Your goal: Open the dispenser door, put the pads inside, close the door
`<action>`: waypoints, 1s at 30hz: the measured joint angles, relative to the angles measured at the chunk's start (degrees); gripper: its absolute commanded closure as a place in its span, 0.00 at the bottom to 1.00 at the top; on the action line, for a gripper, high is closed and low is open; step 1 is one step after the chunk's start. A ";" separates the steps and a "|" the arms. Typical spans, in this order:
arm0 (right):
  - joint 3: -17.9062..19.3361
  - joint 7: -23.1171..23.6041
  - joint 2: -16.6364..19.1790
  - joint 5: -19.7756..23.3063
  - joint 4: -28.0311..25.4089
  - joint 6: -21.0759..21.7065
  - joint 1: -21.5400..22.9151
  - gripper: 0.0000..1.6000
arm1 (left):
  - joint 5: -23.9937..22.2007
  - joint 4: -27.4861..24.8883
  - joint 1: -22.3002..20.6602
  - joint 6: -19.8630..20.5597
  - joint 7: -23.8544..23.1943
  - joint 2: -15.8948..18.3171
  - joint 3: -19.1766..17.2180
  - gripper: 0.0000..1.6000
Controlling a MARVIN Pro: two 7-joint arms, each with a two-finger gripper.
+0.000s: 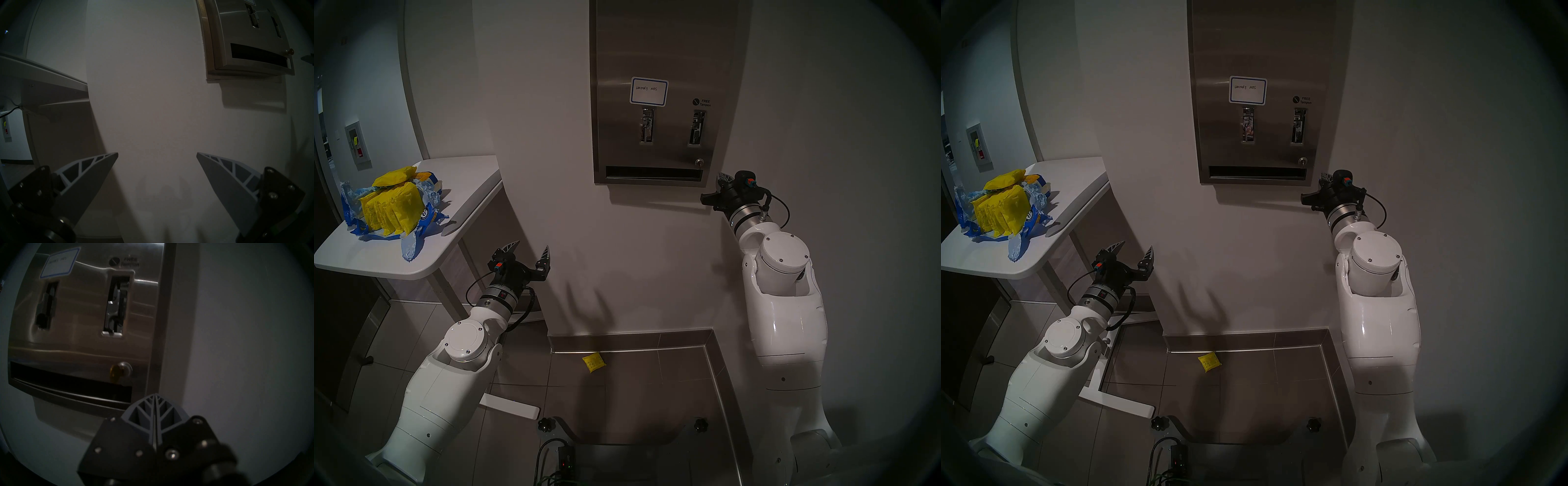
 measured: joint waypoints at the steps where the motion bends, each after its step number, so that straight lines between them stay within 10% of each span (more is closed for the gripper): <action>1: 0.06 0.00 0.10 -0.04 0.59 -0.19 0.21 1.00 | 0.00 0.00 0.00 0.00 0.00 0.00 0.00 0.00; 30: 0.72 4.90 2.98 0.71 12.88 -7.13 9.16 1.00 | 0.00 0.02 0.00 0.03 0.00 0.00 0.01 0.00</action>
